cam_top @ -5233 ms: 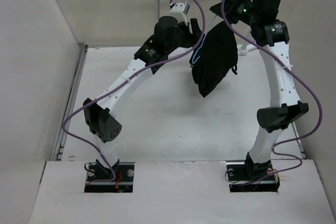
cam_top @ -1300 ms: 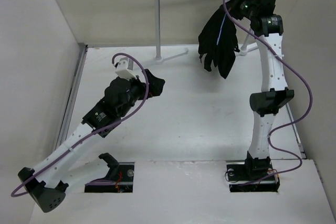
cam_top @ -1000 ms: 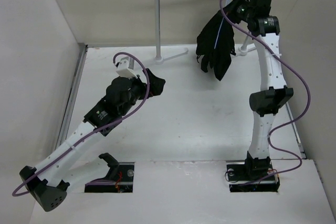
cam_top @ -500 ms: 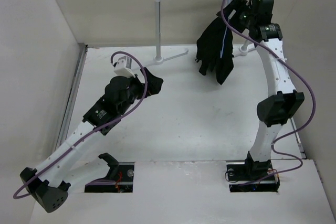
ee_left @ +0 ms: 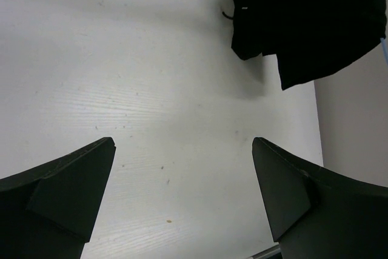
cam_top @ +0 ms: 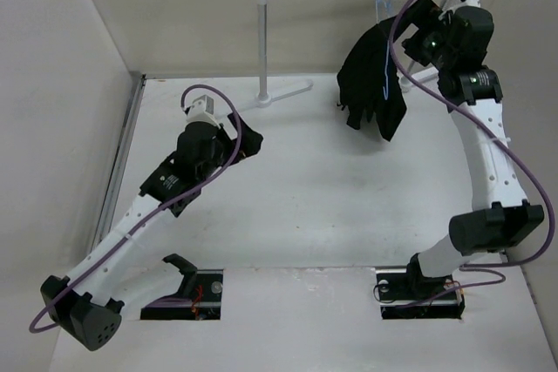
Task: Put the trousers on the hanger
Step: Place the hanger at the clothesline, then reset both arms
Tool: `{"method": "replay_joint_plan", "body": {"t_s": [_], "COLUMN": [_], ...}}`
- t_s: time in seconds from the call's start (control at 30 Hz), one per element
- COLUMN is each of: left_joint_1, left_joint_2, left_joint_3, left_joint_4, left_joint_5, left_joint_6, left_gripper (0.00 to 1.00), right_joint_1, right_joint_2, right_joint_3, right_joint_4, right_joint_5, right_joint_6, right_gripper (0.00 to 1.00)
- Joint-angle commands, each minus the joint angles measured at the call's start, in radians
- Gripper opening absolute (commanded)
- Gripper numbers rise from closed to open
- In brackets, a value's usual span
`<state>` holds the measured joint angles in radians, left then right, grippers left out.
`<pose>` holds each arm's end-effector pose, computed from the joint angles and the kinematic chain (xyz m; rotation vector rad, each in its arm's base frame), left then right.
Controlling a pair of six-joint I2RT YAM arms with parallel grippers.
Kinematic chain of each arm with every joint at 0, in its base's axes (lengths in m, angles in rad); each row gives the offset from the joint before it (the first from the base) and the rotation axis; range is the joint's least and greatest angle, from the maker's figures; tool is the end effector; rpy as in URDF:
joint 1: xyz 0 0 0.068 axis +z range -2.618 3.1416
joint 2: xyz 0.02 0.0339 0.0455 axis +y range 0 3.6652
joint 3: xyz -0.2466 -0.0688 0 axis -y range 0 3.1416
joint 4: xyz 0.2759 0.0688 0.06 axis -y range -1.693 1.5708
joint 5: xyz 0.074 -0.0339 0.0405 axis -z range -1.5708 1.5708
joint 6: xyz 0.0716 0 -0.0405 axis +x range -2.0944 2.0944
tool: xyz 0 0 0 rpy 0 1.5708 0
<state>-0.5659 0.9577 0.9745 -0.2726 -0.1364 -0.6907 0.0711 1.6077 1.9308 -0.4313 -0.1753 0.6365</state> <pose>0.2527 -0.1490 0.3431 -0.2173 1.8794 -0.7530 0.4134 0.0420 0.4888 0.3491 1.6874 0.6756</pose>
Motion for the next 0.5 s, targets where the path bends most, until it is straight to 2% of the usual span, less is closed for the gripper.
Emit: {"method": "replay_joint_plan", "body": {"t_s": [0.0, 0.17, 0.47], "left_joint_1": [0.010, 0.011, -0.007], "left_joint_2": [0.007, 0.026, 0.029], "left_joint_3": [0.029, 0.018, -0.034], "left_joint_4": [-0.053, -0.122, -0.169], "left_joint_5": [0.008, 0.003, 0.014], "left_joint_6": [-0.018, -0.030, -0.049], "left_gripper": [1.00, 1.00, 1.00], "right_joint_1": [-0.014, -0.027, -0.044], "right_joint_2": [-0.130, -0.327, -0.661], "right_joint_3": [-0.129, -0.384, -0.789], "right_joint_4": [0.100, 0.131, 0.043], "right_joint_5": [0.043, 0.117, 0.233], "right_joint_6": [0.011, 0.037, 0.089], "right_gripper": [1.00, 1.00, 1.00]}}
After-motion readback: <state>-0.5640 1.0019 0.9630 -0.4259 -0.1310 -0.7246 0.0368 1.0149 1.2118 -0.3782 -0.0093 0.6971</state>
